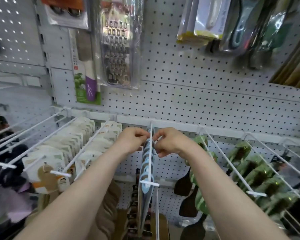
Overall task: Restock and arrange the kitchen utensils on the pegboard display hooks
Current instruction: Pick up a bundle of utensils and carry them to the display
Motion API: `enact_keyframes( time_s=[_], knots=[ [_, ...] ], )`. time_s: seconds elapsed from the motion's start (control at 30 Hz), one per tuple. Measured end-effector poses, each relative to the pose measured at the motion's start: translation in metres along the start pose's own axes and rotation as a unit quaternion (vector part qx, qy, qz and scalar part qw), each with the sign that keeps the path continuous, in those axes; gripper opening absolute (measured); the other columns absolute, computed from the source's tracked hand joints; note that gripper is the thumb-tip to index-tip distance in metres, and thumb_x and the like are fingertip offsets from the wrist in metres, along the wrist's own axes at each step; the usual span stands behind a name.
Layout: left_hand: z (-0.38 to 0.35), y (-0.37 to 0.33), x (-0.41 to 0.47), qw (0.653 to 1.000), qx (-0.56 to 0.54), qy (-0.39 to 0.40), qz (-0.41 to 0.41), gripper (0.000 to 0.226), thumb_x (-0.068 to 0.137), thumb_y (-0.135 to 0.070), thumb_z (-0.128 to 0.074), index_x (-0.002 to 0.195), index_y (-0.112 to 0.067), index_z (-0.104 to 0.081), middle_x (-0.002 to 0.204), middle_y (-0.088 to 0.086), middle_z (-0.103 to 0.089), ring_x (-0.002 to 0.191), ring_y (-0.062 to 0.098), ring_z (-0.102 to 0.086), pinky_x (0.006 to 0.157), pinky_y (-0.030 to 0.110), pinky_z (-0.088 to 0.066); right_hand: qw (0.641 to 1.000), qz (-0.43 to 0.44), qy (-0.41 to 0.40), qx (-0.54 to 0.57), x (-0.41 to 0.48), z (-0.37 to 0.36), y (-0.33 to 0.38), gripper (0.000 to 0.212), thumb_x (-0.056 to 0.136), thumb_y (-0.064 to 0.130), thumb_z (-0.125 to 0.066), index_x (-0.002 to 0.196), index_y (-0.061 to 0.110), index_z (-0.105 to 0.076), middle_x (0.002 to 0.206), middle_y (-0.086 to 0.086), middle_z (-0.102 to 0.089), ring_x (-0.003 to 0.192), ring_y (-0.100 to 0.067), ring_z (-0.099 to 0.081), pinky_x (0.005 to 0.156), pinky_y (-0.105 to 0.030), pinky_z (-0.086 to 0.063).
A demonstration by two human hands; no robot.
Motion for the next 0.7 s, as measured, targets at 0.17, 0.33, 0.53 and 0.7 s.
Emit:
enact_keyframes(
  time_s=[0.17,0.33,0.53,0.7],
  knots=[
    [-0.001,0.000,-0.014,1.000,0.022,0.007,-0.018,0.018,0.088,-0.008,-0.067,0.105,-0.012,-0.072,0.098,0.004,-0.072,0.087,0.016,-0.069,0.079,0.029,-0.058,0.998,0.025,-0.021,0.048,-0.009,-0.008,-0.009,0.016,0.083,0.003,-0.074,0.096,0.006,-0.065,0.095,-0.021,-0.071,0.080,-0.029,-0.073,0.077,-0.036,-0.062],
    [0.002,-0.005,-0.013,0.995,0.092,-0.021,-0.040,0.020,0.086,-0.014,-0.070,0.105,-0.017,-0.072,0.095,-0.004,-0.070,0.088,0.013,-0.066,0.087,0.034,-0.055,0.995,0.028,-0.031,0.089,-0.004,-0.011,-0.012,0.011,0.086,0.004,-0.072,0.094,0.005,-0.065,0.090,-0.016,-0.070,0.073,-0.023,-0.071,0.070,-0.027,-0.061],
    [0.000,-0.010,-0.009,0.987,0.145,-0.038,-0.051,0.020,0.088,-0.023,-0.068,0.109,-0.022,-0.071,0.100,-0.008,-0.068,0.089,0.008,-0.060,0.080,0.022,-0.044,0.995,0.018,-0.053,0.083,0.001,-0.009,-0.011,0.020,0.086,0.005,-0.071,0.104,0.002,-0.064,0.085,-0.011,-0.070,0.076,-0.024,-0.073,0.078,-0.034,-0.061],
    [0.000,-0.012,-0.014,0.988,0.135,-0.038,-0.060,0.024,0.089,-0.017,-0.066,0.113,-0.019,-0.069,0.108,-0.005,-0.068,0.096,0.009,-0.058,0.086,0.024,-0.044,0.993,0.027,-0.075,0.084,-0.008,-0.005,-0.006,0.019,0.086,0.005,-0.071,0.103,0.007,-0.062,0.083,-0.010,-0.066,0.070,-0.023,-0.068,0.071,-0.034,-0.061]
  ],
)
Point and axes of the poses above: each hand's wrist, its own x-axis towards the middle knuckle, its own z-axis out of the back of the hand, y = z × x, the point moved 7 cm from there along x, towards the middle knuckle
